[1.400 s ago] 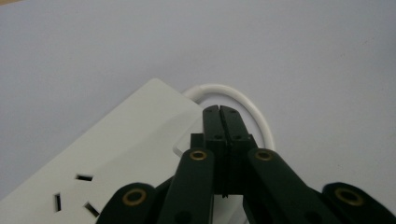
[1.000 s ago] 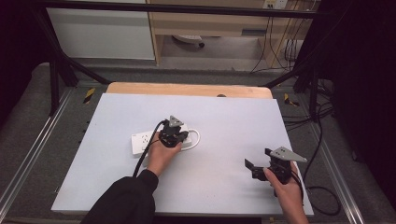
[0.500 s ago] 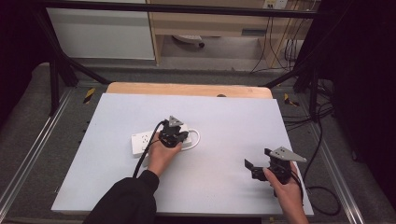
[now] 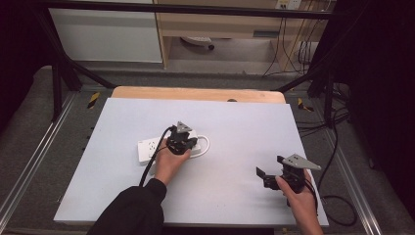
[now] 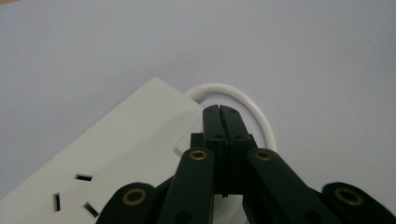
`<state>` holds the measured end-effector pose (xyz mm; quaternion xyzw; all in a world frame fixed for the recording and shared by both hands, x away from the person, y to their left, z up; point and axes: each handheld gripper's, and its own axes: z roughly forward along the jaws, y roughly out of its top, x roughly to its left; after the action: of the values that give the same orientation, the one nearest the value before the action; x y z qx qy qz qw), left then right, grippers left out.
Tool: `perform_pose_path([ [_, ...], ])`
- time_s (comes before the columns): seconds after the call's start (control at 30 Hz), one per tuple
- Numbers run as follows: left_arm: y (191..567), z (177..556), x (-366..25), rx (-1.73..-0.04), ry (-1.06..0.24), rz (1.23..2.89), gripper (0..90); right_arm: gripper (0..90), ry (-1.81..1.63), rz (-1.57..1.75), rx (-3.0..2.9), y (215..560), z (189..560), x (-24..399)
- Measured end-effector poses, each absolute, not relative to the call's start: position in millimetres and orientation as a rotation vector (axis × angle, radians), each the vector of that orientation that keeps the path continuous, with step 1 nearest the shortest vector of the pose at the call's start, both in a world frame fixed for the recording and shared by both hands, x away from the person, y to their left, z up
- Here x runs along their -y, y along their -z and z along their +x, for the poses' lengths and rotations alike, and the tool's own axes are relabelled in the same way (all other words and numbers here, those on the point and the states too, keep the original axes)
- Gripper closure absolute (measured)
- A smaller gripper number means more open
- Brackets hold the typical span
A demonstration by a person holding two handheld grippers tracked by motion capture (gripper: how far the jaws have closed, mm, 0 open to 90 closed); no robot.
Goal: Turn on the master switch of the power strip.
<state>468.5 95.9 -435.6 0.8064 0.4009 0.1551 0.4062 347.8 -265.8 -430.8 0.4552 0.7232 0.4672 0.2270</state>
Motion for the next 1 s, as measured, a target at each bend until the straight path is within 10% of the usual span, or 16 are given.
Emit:
perform_pose_path([
  [1.0, 435.7, 471.2, -100.0, -1.028, -0.342, 2.003, 90.0, 4.1, -1.287, 1.262, -1.987, 430.6, 347.3, 266.6],
])
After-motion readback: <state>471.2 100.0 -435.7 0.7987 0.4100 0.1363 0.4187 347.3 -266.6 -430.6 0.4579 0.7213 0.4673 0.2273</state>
